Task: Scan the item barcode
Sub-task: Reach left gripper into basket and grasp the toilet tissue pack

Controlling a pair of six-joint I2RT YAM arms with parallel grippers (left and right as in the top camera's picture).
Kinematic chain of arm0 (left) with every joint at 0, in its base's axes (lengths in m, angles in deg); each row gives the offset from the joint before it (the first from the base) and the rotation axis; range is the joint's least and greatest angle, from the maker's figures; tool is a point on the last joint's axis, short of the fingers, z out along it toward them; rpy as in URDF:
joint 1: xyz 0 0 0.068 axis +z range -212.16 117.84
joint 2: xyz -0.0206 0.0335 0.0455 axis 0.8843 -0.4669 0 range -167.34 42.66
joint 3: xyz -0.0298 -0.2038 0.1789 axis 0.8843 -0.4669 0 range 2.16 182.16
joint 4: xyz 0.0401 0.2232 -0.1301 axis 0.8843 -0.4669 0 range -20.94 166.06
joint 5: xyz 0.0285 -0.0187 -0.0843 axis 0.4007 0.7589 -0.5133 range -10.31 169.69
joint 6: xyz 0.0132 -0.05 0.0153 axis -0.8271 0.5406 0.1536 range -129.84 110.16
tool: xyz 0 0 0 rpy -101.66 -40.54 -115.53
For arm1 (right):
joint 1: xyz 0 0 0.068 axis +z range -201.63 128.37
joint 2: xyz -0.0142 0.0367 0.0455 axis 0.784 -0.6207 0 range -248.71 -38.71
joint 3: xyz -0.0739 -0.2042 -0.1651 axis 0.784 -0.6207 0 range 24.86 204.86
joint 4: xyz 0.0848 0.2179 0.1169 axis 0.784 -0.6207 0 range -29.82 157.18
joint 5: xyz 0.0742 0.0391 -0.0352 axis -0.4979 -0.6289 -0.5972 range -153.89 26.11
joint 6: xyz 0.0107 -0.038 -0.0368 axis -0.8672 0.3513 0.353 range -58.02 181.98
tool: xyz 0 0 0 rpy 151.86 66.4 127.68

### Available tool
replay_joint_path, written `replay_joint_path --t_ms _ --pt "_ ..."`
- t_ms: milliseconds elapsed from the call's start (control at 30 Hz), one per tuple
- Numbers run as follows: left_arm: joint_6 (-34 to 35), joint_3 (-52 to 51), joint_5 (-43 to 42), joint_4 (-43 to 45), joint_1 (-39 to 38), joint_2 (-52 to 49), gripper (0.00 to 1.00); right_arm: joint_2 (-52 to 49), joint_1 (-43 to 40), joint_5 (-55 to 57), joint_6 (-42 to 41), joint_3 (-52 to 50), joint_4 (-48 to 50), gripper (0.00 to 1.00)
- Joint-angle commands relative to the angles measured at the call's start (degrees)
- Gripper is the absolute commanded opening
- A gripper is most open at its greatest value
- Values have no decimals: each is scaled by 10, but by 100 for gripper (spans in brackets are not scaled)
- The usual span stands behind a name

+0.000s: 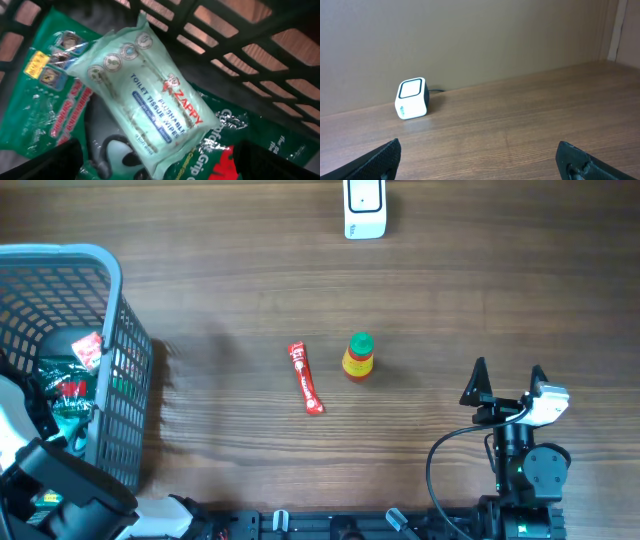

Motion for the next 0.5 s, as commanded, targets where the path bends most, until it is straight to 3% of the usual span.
replay_joint_path --t_ms 0,267,300,400,467 --pt "15 -45 12 43 3 0 100 -1 3 9 11 0 3 100" --pt "15 -114 5 129 7 -43 99 -1 3 9 11 0 3 100" --pt "11 -114 3 128 7 -49 88 -1 3 9 11 0 3 100" --pt "-5 -114 2 124 7 -56 38 0 3 9 11 0 3 100" --pt "-5 -113 2 123 7 -47 29 -1 3 9 11 0 3 100"
